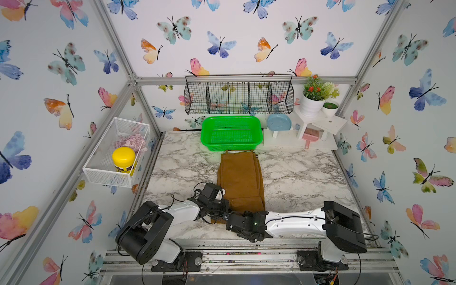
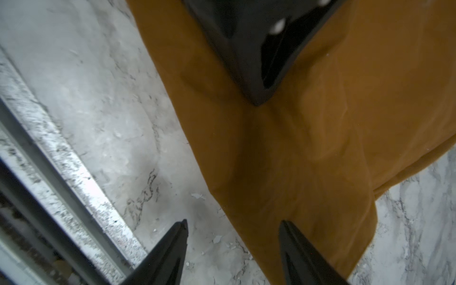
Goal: Roll up the long pants
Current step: Roll the long pant at the center of the board.
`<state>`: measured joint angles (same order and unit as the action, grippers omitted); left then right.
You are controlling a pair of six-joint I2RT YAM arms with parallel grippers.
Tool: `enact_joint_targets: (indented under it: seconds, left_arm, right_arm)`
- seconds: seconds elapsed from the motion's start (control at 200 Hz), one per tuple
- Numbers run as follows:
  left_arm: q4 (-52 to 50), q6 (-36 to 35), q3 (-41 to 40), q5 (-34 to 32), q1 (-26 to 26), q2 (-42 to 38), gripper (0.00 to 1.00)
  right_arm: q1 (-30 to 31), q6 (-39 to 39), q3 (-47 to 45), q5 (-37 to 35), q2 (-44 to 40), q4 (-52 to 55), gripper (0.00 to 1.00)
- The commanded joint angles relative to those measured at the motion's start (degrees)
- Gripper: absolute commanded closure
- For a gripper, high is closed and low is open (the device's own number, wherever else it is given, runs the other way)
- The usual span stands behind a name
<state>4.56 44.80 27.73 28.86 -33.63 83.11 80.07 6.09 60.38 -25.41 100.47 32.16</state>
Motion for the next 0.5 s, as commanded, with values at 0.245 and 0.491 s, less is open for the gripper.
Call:
enact_joint_targets:
  seconds: [0.245,0.491]
  left_arm:
    - [-3.33,-1.04,-1.45,-3.44,0.93,0.47,1.00]
    - [-3.59,-1.13,-1.46,-3.38,1.20,0.42,1.00]
  right_arm:
    - [-1.97,2.78,1.21,-5.13,6.50,-1.32,0.36]
    - [-3.16,2.89,0.22,-5.85,8.90,-1.82,0.41]
